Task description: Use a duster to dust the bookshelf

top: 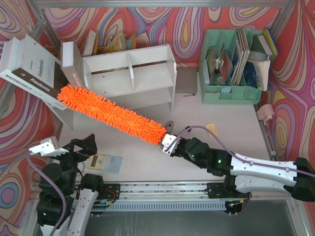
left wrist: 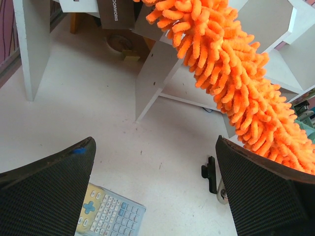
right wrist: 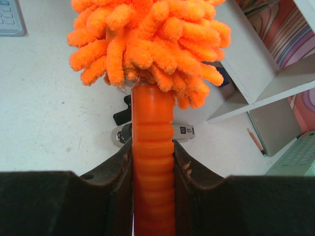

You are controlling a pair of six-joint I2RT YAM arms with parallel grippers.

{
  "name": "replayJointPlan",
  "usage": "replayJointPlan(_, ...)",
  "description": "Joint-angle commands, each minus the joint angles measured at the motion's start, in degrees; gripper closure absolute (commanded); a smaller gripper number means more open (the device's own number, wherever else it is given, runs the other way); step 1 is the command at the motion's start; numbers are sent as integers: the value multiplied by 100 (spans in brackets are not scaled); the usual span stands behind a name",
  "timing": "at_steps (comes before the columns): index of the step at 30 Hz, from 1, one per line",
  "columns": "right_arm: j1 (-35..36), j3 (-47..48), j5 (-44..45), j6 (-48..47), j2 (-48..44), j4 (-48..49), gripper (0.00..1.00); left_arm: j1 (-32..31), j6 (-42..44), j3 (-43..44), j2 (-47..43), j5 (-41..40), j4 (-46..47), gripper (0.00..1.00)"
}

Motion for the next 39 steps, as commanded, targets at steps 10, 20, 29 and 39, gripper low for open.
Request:
replayJointPlan(10, -28, 796, 232, -350, -185, 226, 100, 37, -32, -67, 95, 92, 218, 1)
replayJointPlan(20, -36, 615, 272, -412, -261, 414, 100, 37, -32, -67, 102, 84, 205, 1)
replayJointPlan(29, -71, -214, 460, 161, -553, 373, 100, 37, -32, -68, 128, 95, 216, 1)
replayJointPlan(39, -81, 256, 352, -77, -499, 259, 100, 37, -32, -67, 138, 100, 214, 1)
